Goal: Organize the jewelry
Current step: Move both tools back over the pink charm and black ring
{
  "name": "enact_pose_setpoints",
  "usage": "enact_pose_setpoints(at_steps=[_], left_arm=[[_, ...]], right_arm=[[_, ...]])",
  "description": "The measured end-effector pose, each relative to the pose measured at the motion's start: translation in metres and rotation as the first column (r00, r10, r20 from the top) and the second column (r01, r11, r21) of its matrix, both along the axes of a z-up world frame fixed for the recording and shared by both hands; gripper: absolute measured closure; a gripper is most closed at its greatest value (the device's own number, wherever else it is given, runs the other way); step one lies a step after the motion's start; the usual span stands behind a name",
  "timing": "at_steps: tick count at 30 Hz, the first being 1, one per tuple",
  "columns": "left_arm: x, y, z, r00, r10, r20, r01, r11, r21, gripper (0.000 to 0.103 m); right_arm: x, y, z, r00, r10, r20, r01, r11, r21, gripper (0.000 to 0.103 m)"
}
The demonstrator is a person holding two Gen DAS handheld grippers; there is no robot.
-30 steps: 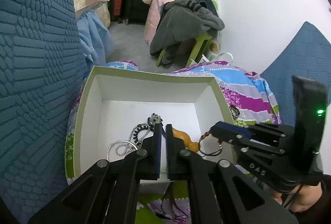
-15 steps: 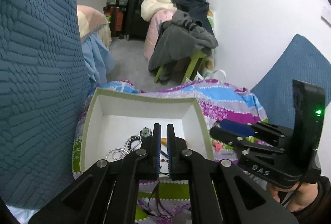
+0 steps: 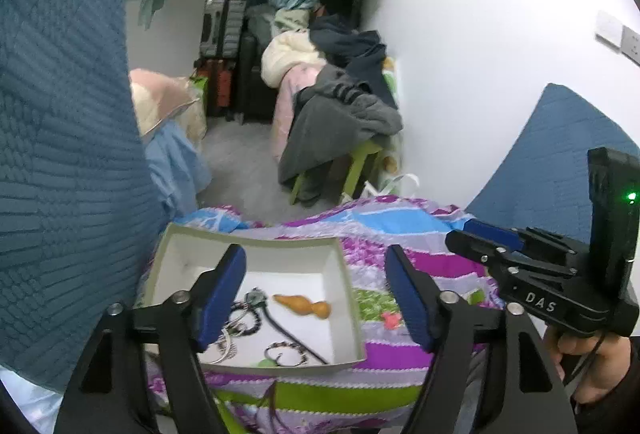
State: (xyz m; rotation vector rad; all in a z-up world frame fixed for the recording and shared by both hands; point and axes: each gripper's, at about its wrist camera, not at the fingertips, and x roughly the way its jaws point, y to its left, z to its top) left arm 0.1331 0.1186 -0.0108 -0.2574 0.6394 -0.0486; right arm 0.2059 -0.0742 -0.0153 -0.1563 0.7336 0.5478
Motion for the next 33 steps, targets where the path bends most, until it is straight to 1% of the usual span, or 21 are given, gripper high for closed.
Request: enact_pose_setpoints(at_steps=[1,6,9,11,14,18,23,24,26,28,30,33], left_arm=[[0.000,-0.005,0.002,1.000,-0.004,0.007,0.004,1.000,-0.001,0.022],[0.006,-0.028,0.004,1.000,-0.015,0.009,0.015,1.000,-0.002,0.022],[0.010,-0.043,0.001,0.999,-0.053,0.001,0.053,0.999,-0.005,0.022],[0.013,-0.052,-0.004,0.999,-0.049,-0.015,0.049,0.999,0.006,0.022],[0.016,-0.064,-0.011,0.998,-0.055,-0.023,0.055,0.998,0.008,0.022],[0.020,-0.080,-0.021,0.998,-0.051,-0.031,0.052,0.998,0.025,0.022],[0.026,-0.098,-0.043,0.995,-0.060,-0.073,0.060,0.998,-0.005,0.022],[0.028,-0.102,-0.050,0.994,-0.069,-0.086,0.067,0.997,-0.026,0.022],[0.031,-0.108,-0.059,0.992,-0.077,-0.097,0.073,0.996,-0.043,0.022],[0.033,-0.115,-0.067,0.991,-0.079,-0.111,0.075,0.996,-0.042,0.024],[0.036,-0.123,-0.077,0.987,-0.099,-0.126,0.091,0.994,-0.062,0.024],[0.040,-0.135,-0.088,0.983,-0.120,-0.135,0.111,0.991,-0.074,0.025]], right_arm=[[0.000,-0.005,0.001,1.000,-0.007,0.004,0.007,1.000,0.002,0.069],[0.001,-0.033,0.001,0.999,-0.048,0.018,0.048,0.999,0.012,0.067],[0.001,-0.050,-0.002,0.997,-0.072,0.028,0.072,0.997,0.015,0.060],[0.001,-0.060,-0.005,0.996,-0.088,0.028,0.087,0.996,0.017,0.055],[0.003,-0.075,-0.011,0.993,-0.112,0.031,0.111,0.994,0.019,0.052],[0.005,-0.092,-0.021,0.991,-0.133,0.022,0.133,0.991,0.027,0.052],[0.007,-0.111,-0.040,0.989,-0.147,0.014,0.146,0.989,0.033,0.052],[0.008,-0.115,-0.045,0.988,-0.152,0.011,0.152,0.988,0.034,0.052],[0.011,-0.123,-0.058,0.986,-0.166,-0.001,0.166,0.985,0.036,0.052],[0.014,-0.130,-0.069,0.984,-0.179,-0.011,0.179,0.983,0.034,0.053],[0.017,-0.137,-0.081,0.981,-0.192,-0.020,0.192,0.981,0.035,0.053],[0.025,-0.144,-0.098,0.978,-0.202,-0.052,0.204,0.978,0.037,0.059]])
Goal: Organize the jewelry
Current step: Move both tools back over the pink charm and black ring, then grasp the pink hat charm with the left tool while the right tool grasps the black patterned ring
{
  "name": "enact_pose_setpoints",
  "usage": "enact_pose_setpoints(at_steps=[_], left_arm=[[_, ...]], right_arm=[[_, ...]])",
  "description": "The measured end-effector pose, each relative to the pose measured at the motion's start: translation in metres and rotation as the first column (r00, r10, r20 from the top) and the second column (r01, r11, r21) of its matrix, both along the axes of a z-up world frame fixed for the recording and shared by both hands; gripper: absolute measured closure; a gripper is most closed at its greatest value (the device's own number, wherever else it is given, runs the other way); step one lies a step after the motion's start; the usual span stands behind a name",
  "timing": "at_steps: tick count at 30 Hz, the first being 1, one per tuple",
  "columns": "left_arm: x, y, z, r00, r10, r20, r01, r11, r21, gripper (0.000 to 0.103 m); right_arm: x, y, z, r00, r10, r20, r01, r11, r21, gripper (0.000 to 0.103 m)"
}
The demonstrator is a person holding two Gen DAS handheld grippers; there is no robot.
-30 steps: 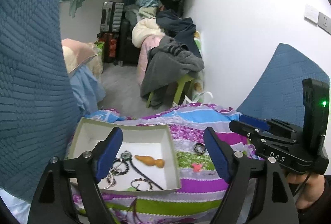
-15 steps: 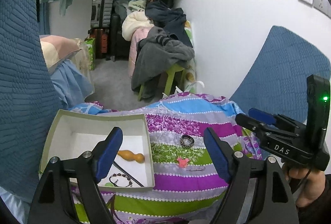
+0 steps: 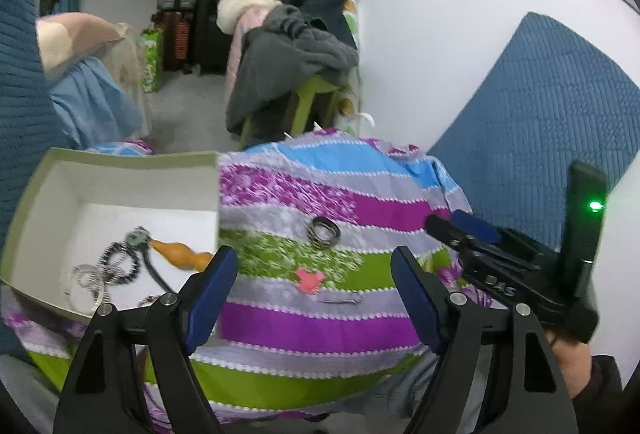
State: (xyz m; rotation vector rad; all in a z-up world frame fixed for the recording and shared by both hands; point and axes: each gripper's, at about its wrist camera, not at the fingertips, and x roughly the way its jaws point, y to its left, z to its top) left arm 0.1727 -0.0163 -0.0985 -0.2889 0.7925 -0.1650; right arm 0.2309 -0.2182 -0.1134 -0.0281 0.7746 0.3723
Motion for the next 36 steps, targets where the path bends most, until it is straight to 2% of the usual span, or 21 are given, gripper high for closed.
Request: enact_pose_setpoints(at_steps=[2,3,5,7,11,15,18,21,27,30,35,36], left_arm=[[0.005,-0.008,-0.008,1.000,-0.016,-0.014,0.016,1.000,-0.004,0.029],[0.007,-0.011,-0.011,0.999,-0.027,-0.021,0.026,1.000,-0.010,0.036],[0.013,-0.018,-0.020,0.998,-0.042,-0.042,0.042,0.999,-0.011,0.038],[0.019,-0.027,-0.031,0.996,-0.064,-0.064,0.064,0.998,-0.005,0.045],[0.033,-0.046,-0.058,0.987,-0.098,-0.124,0.100,0.995,0.008,0.045],[0.048,-0.057,-0.083,0.979,-0.103,-0.175,0.109,0.994,0.023,0.046],[0.061,-0.064,-0.101,0.974,-0.098,-0.206,0.111,0.993,0.051,0.056],[0.072,-0.065,-0.119,0.968,-0.079,-0.239,0.096,0.993,0.061,0.056],[0.080,-0.061,-0.141,0.961,-0.043,-0.273,0.068,0.994,0.085,0.057],[0.082,-0.058,-0.148,0.960,-0.033,-0.279,0.060,0.994,0.090,0.064],[0.084,-0.057,-0.149,0.964,-0.033,-0.262,0.061,0.993,0.100,0.066],[0.085,-0.057,-0.150,0.966,-0.029,-0.257,0.060,0.992,0.114,0.072]], right_arm=[[0.005,-0.004,-0.012,1.000,0.002,-0.019,-0.002,1.000,0.010,0.061],[0.010,-0.006,-0.020,0.999,0.009,-0.033,-0.008,1.000,0.015,0.062],[0.017,-0.007,-0.030,0.998,0.020,-0.057,-0.019,1.000,0.018,0.069],[0.026,-0.008,-0.040,0.996,0.040,-0.076,-0.038,0.999,0.032,0.069],[0.047,-0.003,-0.062,0.985,0.101,-0.138,-0.092,0.993,0.072,0.074],[0.068,0.008,-0.081,0.971,0.147,-0.190,-0.137,0.988,0.065,0.077],[0.081,0.014,-0.093,0.960,0.171,-0.220,-0.161,0.985,0.063,0.078],[0.093,0.023,-0.105,0.949,0.194,-0.250,-0.186,0.981,0.057,0.079],[0.106,0.031,-0.120,0.935,0.218,-0.279,-0.219,0.975,0.029,0.079],[0.109,0.034,-0.124,0.932,0.223,-0.285,-0.228,0.974,0.013,0.083],[0.108,0.038,-0.129,0.932,0.221,-0.288,-0.240,0.970,-0.029,0.089],[0.108,0.038,-0.130,0.932,0.218,-0.290,-0.238,0.971,-0.034,0.091]])
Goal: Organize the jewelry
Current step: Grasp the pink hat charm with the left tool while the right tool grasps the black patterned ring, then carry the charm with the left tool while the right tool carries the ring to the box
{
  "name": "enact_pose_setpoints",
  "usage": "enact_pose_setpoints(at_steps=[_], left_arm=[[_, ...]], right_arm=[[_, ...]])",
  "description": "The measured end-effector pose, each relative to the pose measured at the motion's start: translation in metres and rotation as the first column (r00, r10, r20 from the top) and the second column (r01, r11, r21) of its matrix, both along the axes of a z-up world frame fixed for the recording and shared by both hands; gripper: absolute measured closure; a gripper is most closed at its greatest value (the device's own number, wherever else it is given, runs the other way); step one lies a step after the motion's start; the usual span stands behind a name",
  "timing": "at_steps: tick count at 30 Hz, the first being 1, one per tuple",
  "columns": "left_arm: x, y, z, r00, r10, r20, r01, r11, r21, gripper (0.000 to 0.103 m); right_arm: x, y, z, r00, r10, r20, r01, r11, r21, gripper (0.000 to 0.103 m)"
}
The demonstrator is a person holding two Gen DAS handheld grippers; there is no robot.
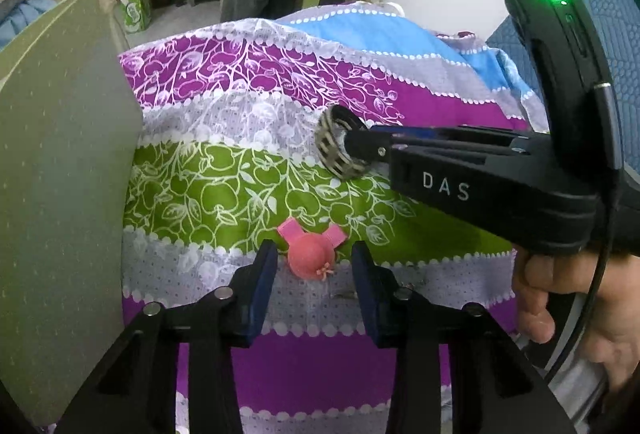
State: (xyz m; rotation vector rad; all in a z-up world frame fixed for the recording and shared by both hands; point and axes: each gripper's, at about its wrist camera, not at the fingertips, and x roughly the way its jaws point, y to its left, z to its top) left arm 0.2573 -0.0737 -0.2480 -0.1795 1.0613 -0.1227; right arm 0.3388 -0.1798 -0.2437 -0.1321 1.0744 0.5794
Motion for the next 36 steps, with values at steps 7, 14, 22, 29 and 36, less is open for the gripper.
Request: enact_pose_setpoints(at_steps=[7,14,22,29,36], left_arm=[[0.003,0.007,0.001,1.000,0.011,0.008,-0.011,1.000,-0.020,0.080],[-0.006,0.015,0.014,0.999,0.019,0.034,-0.017,0.998,-0.056,0.080],[-0.012,0.020,0.025,0.998,0.013,0.054,-0.009,0.996,-0.084,0.080],[-0.022,0.024,0.048,0.996,0.001,0.086,0.008,0.995,-0.104,0.080],[-0.036,0.030,0.089,0.992,-0.012,0.124,0.026,0.993,-0.113,0.080]], right_arm=[[-0.003,-0.001,0.003,1.000,-0.014,0.014,0.014,1.000,-0.007,0.096],[-0.011,-0.010,0.012,0.997,-0.070,0.030,0.071,0.997,-0.014,0.097],[-0.037,-0.023,0.024,0.988,-0.150,0.034,0.151,0.988,-0.034,0.097],[-0.061,-0.032,0.043,0.974,-0.221,0.053,0.223,0.974,-0.033,0.097],[-0.082,-0.038,0.070,0.958,-0.280,0.062,0.282,0.959,-0.022,0.097]])
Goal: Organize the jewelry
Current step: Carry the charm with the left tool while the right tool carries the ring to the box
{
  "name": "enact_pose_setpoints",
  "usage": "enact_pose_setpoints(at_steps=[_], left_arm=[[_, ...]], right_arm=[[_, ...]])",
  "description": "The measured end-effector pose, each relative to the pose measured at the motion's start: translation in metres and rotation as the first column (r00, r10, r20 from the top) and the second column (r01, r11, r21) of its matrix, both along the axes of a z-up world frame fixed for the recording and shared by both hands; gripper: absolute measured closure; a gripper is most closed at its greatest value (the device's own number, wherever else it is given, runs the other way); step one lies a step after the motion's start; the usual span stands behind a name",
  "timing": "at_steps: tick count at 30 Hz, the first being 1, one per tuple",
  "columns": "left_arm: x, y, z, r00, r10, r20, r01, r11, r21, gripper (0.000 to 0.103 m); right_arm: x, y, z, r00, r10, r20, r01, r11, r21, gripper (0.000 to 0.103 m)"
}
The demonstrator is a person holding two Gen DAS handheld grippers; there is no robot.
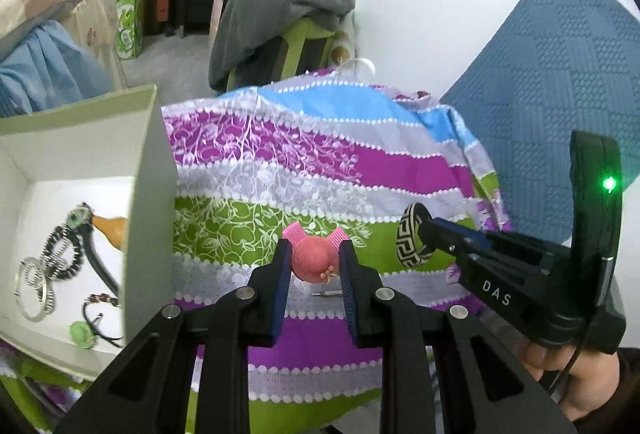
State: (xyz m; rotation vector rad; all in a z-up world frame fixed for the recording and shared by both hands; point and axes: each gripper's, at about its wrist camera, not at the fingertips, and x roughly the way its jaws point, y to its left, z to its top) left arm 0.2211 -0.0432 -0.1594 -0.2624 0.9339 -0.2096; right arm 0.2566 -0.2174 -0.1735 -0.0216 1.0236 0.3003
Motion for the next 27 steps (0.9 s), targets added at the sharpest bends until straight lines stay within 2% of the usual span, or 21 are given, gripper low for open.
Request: enact_pose_setpoints(at_steps=[8,17,23,27], left_arm=[[-0.007,0.014,0.053,0.998,0.000,0.059,0.000,1.000,-0.003,0.080],[-0.003,0.039,0.114,0.992,0.008,0.126,-0.006,1.000,-0.014,0.080],[-0.007,0.061,0.151,0.985,0.021,0.171,-0.019,1.000,-0.015,0.080],[-0.012,0.080,0.168,0.979,0.038,0.200,-0.038,0.999,-0.001,0.080]], right_arm=[[-0.008,0.002,0.041,0.999,-0.029,0.040,0.028,0.999,0.024,0.097],[0.002,0.015,0.114,0.990,-0.025,0.142,0.020,0.999,0.042,0.097],[0.003,0.037,0.159,0.978,-0.006,0.207,-0.006,0.999,0.053,0.097],[0.004,0.061,0.176,0.971,0.025,0.237,-0.040,0.997,0.058,0.097]])
